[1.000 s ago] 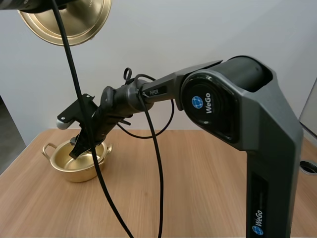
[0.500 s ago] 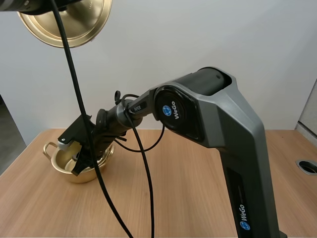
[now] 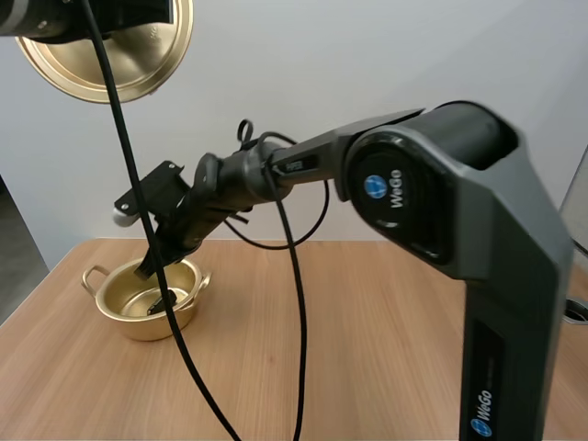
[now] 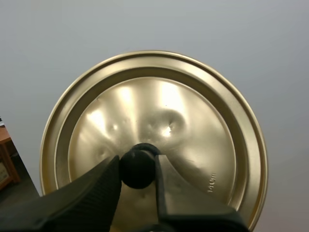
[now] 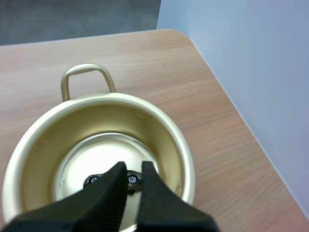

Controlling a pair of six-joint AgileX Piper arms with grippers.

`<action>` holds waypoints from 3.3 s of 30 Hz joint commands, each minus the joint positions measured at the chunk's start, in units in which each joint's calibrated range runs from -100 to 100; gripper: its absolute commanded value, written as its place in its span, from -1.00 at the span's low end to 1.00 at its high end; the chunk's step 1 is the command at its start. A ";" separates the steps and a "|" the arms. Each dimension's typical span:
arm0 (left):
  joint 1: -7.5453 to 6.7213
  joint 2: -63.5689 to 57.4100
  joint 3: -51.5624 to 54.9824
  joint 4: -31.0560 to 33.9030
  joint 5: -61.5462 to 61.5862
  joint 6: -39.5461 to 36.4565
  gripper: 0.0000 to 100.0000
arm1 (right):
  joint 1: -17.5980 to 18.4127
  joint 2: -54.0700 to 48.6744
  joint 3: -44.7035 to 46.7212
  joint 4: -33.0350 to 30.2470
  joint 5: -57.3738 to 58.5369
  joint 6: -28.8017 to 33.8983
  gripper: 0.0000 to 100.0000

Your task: Open the pot, put the car inside, and close it

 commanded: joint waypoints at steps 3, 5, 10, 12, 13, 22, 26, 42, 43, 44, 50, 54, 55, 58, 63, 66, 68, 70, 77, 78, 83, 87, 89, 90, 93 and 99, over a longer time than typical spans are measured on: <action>0.05 1.43 4.49 4.25 3.92 -0.01 -1.00 | -4.03 -6.22 0.01 -6.08 12.26 6.20 -1.00; 0.05 2.75 7.00 5.75 5.10 -0.01 -1.00 | -5.87 -7.96 0.01 -10.72 16.50 10.08 -1.00; 0.05 9.11 10.10 6.32 5.28 -0.01 -1.00 | -10.99 -12.20 0.13 -18.93 25.97 16.58 -1.00; 0.05 12.81 10.23 6.32 7.15 -0.01 -1.00 | -13.03 -14.37 0.13 -19.05 28.49 16.91 -1.00; 0.05 14.98 10.23 6.32 8.53 -0.01 -1.00 | -14.09 -15.63 0.13 -19.05 29.44 17.20 -1.00; 0.05 31.93 11.26 6.22 17.28 1.21 -1.00 | -20.68 -29.63 0.13 -19.17 30.02 17.56 -1.00; 0.05 35.69 14.05 7.51 15.06 1.43 -1.00 | -21.53 -34.77 0.13 -19.98 30.02 17.56 -1.00; 0.05 39.66 17.15 13.63 5.45 1.35 -1.00 | -21.53 -38.02 0.13 -22.22 32.32 18.65 -1.00; 0.05 40.55 17.15 13.63 5.29 0.89 -1.00 | -21.60 -38.02 0.13 -22.20 32.32 18.65 -1.00; 0.05 41.54 17.15 13.63 4.39 0.76 -1.00 | -21.60 -38.15 0.13 -22.20 32.50 18.65 -1.00; 0.05 45.04 17.15 13.50 4.39 0.76 -1.00 | -21.60 -38.13 0.13 -23.08 32.63 18.84 -1.00; 0.05 46.66 17.15 12.43 2.79 0.66 -1.00 | -21.60 -38.13 0.13 -23.08 32.63 18.84 -1.00; 0.05 46.80 17.15 12.22 2.54 0.66 -1.00 | -21.60 -38.13 0.13 -23.08 32.63 18.84 -1.00; 0.05 47.53 17.15 11.98 1.20 0.66 -1.00 | -21.60 -38.13 0.13 -23.08 32.63 18.84 -1.00; 0.05 47.85 17.15 11.98 1.20 1.11 0.02 | -21.60 -38.13 0.13 -23.08 32.63 18.84 -1.00; 0.05 47.85 17.15 11.98 2.22 1.11 1.00 | -21.60 -38.13 0.13 -23.08 32.63 18.84 -1.00; 0.05 47.85 17.15 11.98 2.45 1.11 1.00 | -21.60 -38.13 0.13 -23.08 32.63 18.84 -1.00; 0.05 47.05 16.87 11.98 2.45 0.01 1.00 | -21.60 -38.13 0.13 -23.08 32.63 19.05 -1.00; -0.04 35.60 16.73 2.46 -8.95 3.46 1.00 | -21.60 -38.41 0.13 -26.15 32.63 21.74 -1.00; -0.04 33.43 16.73 -0.43 -10.31 5.81 1.00 | -21.60 -38.58 0.13 -26.86 32.28 21.74 -1.00; -0.04 17.90 16.73 -21.94 -6.75 19.42 1.00 | -21.60 -40.17 0.13 -28.01 30.61 21.74 -1.00; -0.04 6.45 16.73 -31.44 2.77 22.86 1.00 | -21.60 -41.61 0.13 -29.96 26.85 21.74 -1.00; -0.04 1.98 16.73 -31.40 5.81 22.86 1.00 | -21.60 -41.78 0.13 -31.22 24.85 21.74 -1.00; -0.04 -0.68 16.73 -31.01 7.59 22.86 1.00 | -21.60 -41.90 0.13 -31.80 23.89 21.74 -1.00; -0.04 -9.05 18.17 -30.89 8.74 21.57 1.00 | -21.60 -41.89 0.13 -32.48 19.24 21.74 -1.00; -0.12 -16.76 19.54 -26.09 16.94 11.87 1.00 | -21.60 -42.14 0.13 -33.43 16.84 21.64 -1.00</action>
